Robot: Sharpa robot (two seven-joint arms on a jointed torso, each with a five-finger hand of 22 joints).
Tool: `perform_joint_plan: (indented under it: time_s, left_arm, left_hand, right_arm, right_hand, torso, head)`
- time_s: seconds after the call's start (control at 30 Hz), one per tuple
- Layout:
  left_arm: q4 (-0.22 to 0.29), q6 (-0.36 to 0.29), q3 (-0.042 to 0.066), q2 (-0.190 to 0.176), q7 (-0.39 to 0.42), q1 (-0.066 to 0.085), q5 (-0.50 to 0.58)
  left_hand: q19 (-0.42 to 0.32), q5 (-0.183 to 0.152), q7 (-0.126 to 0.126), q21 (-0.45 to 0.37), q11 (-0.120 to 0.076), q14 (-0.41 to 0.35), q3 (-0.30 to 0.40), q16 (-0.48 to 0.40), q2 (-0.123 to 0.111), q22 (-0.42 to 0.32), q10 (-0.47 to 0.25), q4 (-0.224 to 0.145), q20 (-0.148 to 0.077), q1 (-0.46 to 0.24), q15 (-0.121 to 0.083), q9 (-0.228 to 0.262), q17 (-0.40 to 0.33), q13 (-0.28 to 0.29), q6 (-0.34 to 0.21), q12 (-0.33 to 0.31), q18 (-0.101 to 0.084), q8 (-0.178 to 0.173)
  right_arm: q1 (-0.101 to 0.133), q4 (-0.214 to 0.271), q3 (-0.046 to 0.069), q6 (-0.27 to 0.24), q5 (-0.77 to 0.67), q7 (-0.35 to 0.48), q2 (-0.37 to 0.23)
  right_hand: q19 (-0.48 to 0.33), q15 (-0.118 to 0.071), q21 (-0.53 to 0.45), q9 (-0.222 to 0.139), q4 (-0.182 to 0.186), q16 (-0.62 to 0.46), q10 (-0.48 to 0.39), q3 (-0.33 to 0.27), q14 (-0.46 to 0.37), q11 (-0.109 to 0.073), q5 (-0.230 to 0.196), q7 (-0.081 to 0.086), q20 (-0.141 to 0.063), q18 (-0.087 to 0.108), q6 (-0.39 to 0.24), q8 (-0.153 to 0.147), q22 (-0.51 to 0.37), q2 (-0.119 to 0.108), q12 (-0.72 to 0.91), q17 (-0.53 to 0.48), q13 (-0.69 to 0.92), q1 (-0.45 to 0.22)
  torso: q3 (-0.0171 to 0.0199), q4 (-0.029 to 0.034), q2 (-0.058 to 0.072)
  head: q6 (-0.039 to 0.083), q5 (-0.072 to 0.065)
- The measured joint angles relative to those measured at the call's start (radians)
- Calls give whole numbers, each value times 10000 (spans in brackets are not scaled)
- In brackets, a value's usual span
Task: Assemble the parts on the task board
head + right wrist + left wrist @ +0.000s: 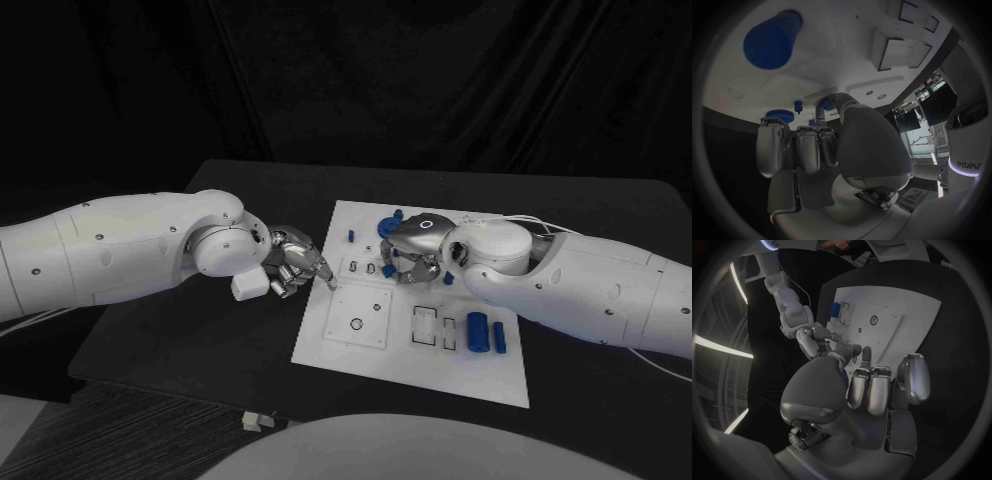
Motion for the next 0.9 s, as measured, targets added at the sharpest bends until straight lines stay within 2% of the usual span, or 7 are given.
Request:
perform_joint_plan:
  time_s: [0.33, 0.6, 0.63, 0.73, 0.77, 0.83, 0.9]
  left_arm:
    - [-119, 25, 0, 114, 24, 0, 1]
    - [-204, 46, -1, 179, 100, 0, 1]
    - [-218, 51, -1, 194, 111, 0, 1]
    - [-272, 70, -1, 257, 150, 0, 1]
    - [-289, 79, -1, 278, 166, 0, 1]
    - [-344, 118, -1, 340, 209, 0, 1]
    - [-404, 162, -1, 404, 257, 0, 1]
  left_hand:
    - [-8, -124, 1, -115, 0, 0, 0, 0, 1, 0, 0, 0, 3, -1, 0, -12, 0, 0, -3, 0, 0, 0]
    - [-292, -700, 114, -348, 78, 68, 1, 0, 1, 0, 75, 1, 77, -1, 72, -321, 0, 0, -472, 0, 2, -20]
    - [-361, -861, 239, -506, 140, 68, 1, 0, 1, 0, 14, 1, 146, -1, 72, -385, 0, 0, -599, 0, 2, -21]
    - [-400, -1138, 304, -542, 197, 69, 0, 0, 1, -3, -17, 2, 182, -1, 76, -449, 0, 0, -662, 0, 3, -21]
    - [-539, -1385, 328, -734, 205, -59, 1, 0, 1, -14, -12, 2, 226, -1, 198, -489, 0, 0, -876, 0, 2, -22]
    - [-791, -1663, 341, -809, 239, -31, 122, 0, 1, -15, 26, 124, 226, -2, 221, -513, 0, 0, -1052, 0, 3, -98]
    - [-858, -2233, 410, -827, 239, -16, 121, 0, 91, -28, 22, 127, 289, -94, 238, -522, 0, 0, -1127, -1, 4, -98]
  right_arm:
    - [-8, 181, -10, -161, -1, 7, -154]
    - [121, 563, -30, -353, 112, -18, -370]
    - [178, 611, -29, -368, 166, -27, -387]
    - [338, 771, -15, -422, 359, -63, -440]
    - [373, 822, -14, -437, 415, -74, -455]
    - [438, 960, -14, -475, 535, -100, -491]
    - [477, 1086, -14, -510, 640, -118, -507]
  right_hand:
    - [0, -2, 0, 150, -1, 0, 1, 0, 0, -1, 149, -35, -1, 0, 252, 65, 0, -1, 0, 0, 0, -1]
    - [-1, -2, 0, 269, -1, 0, 1, 0, 0, -1, 144, -55, -2, 0, 377, 143, 0, -1, 0, 0, 0, -1]
    - [-1, -2, 0, 271, -1, 0, 1, 0, 0, -1, 144, -55, -2, 0, 377, 143, 0, -1, 0, 0, 0, -1]
    - [-1, -2, 0, 278, -1, 0, 1, 0, 0, -1, 143, -57, -2, 1, 380, 143, 0, -1, 0, 0, 0, -1]
    - [-1, -2, 0, 278, -1, 0, 1, 0, 0, -1, 143, -61, -3, 0, 384, 143, 0, -1, 0, 0, 0, -1]
    - [-1, -2, 0, 278, -1, 0, 1, 0, 0, -1, 134, -69, -2, 0, 394, 143, 0, -1, 0, 0, 0, -1]
    - [-1, -2, 0, 279, -1, 0, 1, 0, 0, -1, 134, -69, -3, 0, 393, 143, 0, -1, 0, 0, 0, -1]
  torso:
    - [3, -15, 1]
    - [3, -35, -2]
    - [3, -35, -3]
    - [1, -36, -8]
    - [1, -36, -10]
    - [0, -36, -14]
    - [-2, -36, -17]
  head:
    - [0, -12]
    - [0, 25]
    - [0, 26]
    - [0, 10]
    - [0, 8]
    - [0, 5]
    - [0, 5]
